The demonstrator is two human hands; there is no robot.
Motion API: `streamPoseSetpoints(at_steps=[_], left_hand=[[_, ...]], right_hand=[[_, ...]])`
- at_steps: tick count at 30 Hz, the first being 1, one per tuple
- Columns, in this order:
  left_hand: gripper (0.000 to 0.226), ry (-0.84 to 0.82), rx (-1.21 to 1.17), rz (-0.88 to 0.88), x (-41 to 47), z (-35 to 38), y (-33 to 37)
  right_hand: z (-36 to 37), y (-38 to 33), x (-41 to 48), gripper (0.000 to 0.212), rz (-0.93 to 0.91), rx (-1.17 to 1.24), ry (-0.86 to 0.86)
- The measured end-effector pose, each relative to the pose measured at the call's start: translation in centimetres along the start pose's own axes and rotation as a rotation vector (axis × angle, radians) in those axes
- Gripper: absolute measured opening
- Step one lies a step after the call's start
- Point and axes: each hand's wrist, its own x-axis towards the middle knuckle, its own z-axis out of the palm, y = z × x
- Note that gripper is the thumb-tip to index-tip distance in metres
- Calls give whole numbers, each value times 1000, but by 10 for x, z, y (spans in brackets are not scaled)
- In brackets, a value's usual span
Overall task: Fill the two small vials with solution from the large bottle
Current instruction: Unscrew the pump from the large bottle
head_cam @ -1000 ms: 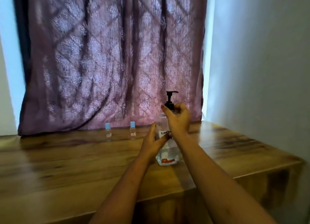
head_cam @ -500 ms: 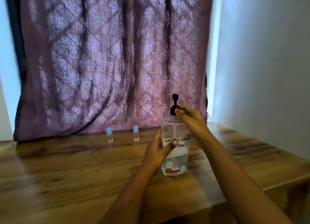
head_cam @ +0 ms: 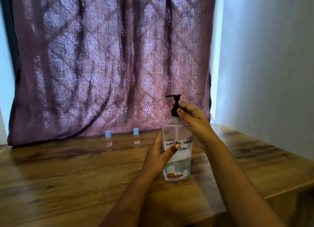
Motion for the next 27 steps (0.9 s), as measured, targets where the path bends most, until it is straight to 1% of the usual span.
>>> streamPoseSetpoints(at_steps=[3, 6, 9, 13, 15, 17, 19, 21, 22, 24, 27], left_hand=[[47, 10, 10, -3, 0, 0, 1], [49, 19, 15, -16, 0, 0, 1], [51, 19, 13, -19, 2, 1, -2], [53, 20, 24, -10, 3, -1, -7], [51, 8, 27, -6, 3, -1, -8], [50, 1, 33, -16, 3, -2, -9], [50, -3, 33, -28, 2, -2, -7], [49, -11, 34, -32, 1, -1, -4], [47, -16, 36, -30, 0, -1, -3], [44, -19, 30, -29, 0, -1, -3], [45, -6, 41, -32, 0, 0, -3]], right_hand=[[2, -2, -2, 27, 1, 7, 0], [10, -2, 0, 31, -46, -100, 123], [14, 0, 2, 26, -65, -72, 201], [7, 4, -2, 17, -41, -82, 123], [3, 4, -4, 18, -17, -75, 73], [2, 2, -5, 21, -6, -4, 46], [5, 2, -5, 28, -48, -23, 61], [11, 4, -3, 36, -82, -99, 136], [13, 5, -2, 36, -82, -99, 169], [13, 7, 0, 29, -54, -50, 181], [7, 6, -2, 14, -4, -15, 112]])
